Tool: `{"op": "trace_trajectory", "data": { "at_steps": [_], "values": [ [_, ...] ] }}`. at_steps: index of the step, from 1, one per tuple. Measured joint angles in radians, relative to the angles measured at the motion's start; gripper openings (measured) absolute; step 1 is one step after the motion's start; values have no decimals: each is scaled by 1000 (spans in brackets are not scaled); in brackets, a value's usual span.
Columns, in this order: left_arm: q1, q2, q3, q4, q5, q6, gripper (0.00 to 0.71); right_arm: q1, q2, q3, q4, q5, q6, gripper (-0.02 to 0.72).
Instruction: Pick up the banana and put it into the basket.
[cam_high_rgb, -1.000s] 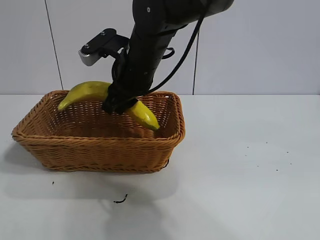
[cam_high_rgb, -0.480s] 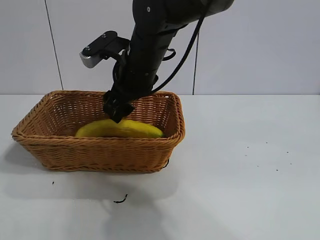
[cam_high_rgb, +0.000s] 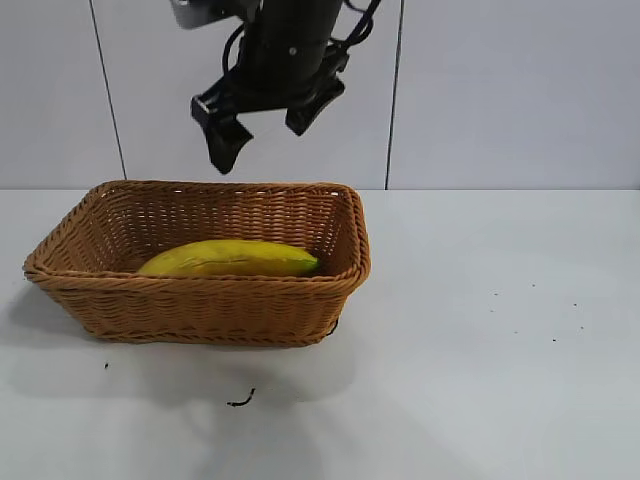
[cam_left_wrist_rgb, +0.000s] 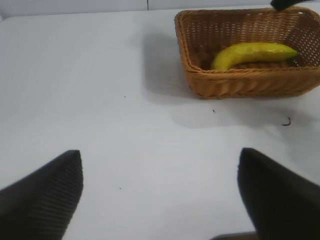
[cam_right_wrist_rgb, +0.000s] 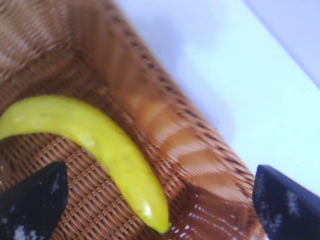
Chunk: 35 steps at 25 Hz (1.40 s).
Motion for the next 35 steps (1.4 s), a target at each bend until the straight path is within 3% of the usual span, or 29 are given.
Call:
{"op": "trace_trajectory", "data": {
  "at_steps": [8,15,28,35],
  "values": [
    [0,0,0,0,0,0,635,-253,0,0,2,112,41,689],
    [0,0,0,0,0,0,635,-406,1,0,3,171,44,689],
    [0,0,0,0,0,0,635,-456,-5,24,33,182,40,689],
    [0,0,0,0,0,0,635,-457,-155,284,33,181,18,689]
  ]
}}
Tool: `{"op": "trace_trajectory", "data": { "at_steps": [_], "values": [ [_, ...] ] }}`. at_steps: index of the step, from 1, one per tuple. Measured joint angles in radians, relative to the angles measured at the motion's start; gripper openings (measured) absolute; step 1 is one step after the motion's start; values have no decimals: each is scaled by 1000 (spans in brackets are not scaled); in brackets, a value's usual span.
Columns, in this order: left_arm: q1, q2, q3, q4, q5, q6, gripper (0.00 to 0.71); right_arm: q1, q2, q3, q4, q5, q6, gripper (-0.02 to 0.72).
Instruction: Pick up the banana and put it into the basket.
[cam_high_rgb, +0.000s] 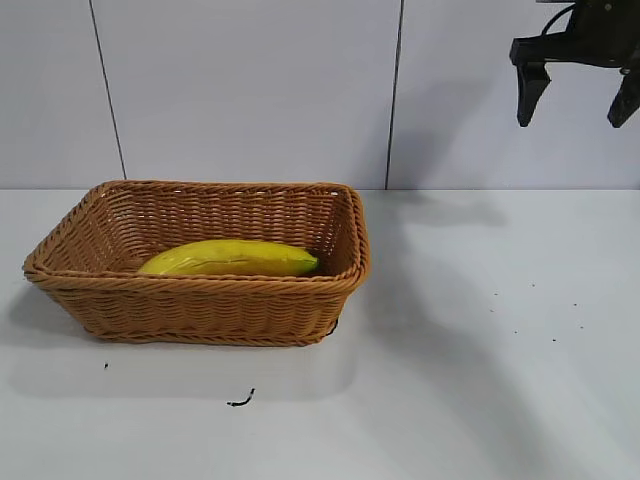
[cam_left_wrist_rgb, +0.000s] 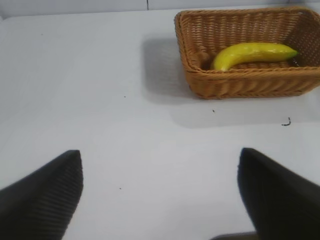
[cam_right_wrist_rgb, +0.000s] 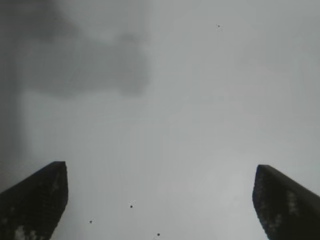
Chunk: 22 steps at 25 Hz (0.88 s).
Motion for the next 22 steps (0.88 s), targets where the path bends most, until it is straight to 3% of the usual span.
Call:
{"op": "trace_trajectory", "data": {
  "at_steps": [18,22],
  "values": [
    [0,0,0,0,0,0,635,0,-713,895,0,-1,-36,689],
    [0,0,0,0,0,0,635,0,-916,1089,0,-41,-43,689]
  ]
}}
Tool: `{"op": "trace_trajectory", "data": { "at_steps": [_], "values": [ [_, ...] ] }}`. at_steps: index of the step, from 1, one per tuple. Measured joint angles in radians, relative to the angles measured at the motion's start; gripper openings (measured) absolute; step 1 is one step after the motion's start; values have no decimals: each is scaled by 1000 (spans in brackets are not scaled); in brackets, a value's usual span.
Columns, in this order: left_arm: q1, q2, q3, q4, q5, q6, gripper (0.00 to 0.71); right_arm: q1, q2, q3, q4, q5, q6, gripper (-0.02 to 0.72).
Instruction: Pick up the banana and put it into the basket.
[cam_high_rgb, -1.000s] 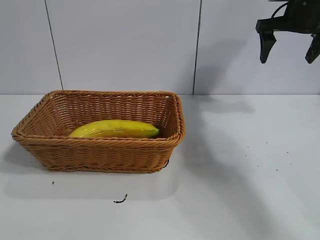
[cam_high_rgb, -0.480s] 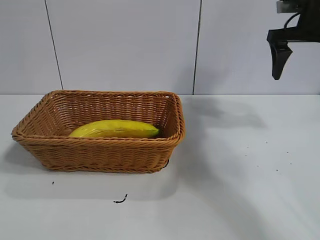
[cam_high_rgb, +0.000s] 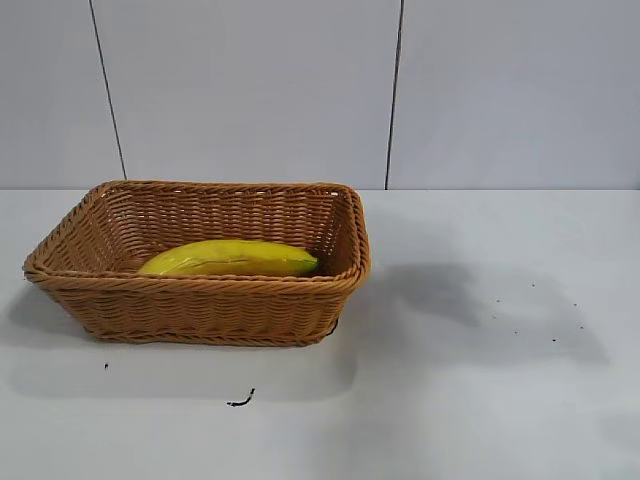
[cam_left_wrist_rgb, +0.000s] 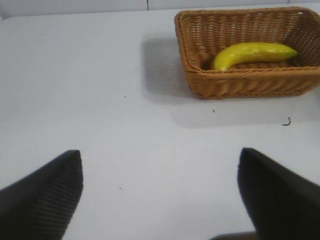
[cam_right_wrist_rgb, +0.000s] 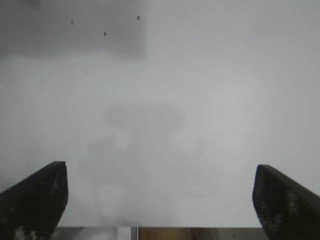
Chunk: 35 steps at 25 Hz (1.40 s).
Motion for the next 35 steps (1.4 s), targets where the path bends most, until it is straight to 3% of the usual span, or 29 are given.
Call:
{"op": "trace_trajectory", "data": {
  "at_steps": [8,24,35],
  "values": [
    [0,0,0,0,0,0,635,0,-428,292,20,-127,-28,689],
    [0,0,0,0,0,0,635,0,-1147,311,45,-153,-33,689],
    [0,0,0,0,0,0,635,0,-1186,312,44,-152,-28,689]
  ]
}}
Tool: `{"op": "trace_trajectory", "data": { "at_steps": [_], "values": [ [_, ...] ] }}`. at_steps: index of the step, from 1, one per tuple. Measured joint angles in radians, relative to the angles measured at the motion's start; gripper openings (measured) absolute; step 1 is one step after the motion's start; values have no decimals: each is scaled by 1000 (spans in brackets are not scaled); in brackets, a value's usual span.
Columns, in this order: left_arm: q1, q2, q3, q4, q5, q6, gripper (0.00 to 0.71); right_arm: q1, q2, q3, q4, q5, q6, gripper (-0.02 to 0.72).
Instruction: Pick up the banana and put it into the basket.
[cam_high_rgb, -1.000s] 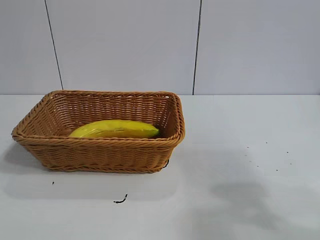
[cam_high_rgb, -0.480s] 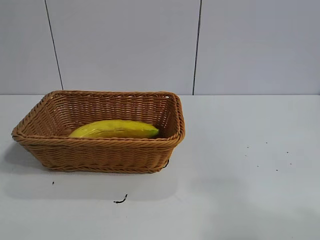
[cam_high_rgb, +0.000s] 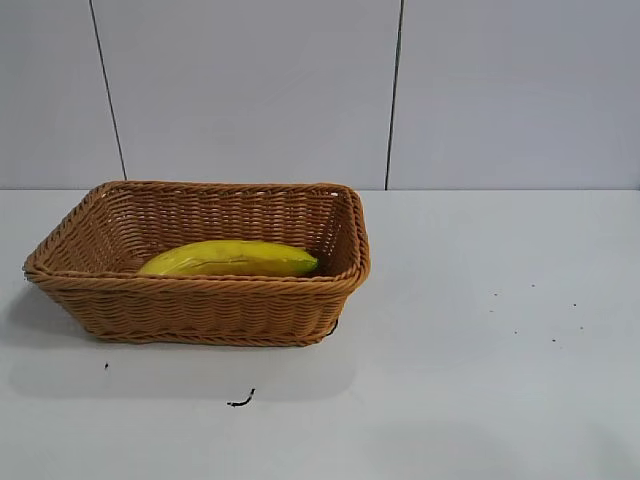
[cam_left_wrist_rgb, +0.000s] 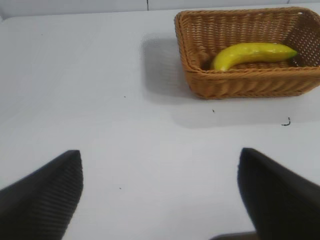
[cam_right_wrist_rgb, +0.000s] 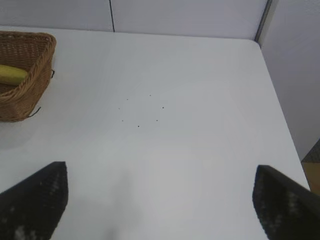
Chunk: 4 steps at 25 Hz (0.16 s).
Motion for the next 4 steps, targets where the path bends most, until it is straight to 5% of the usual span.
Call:
{"op": "trace_trajectory", "data": {
  "at_steps": [4],
  "values": [
    [0,0,0,0,0,0,635,0,0,0,1,0,0,689]
  ]
}}
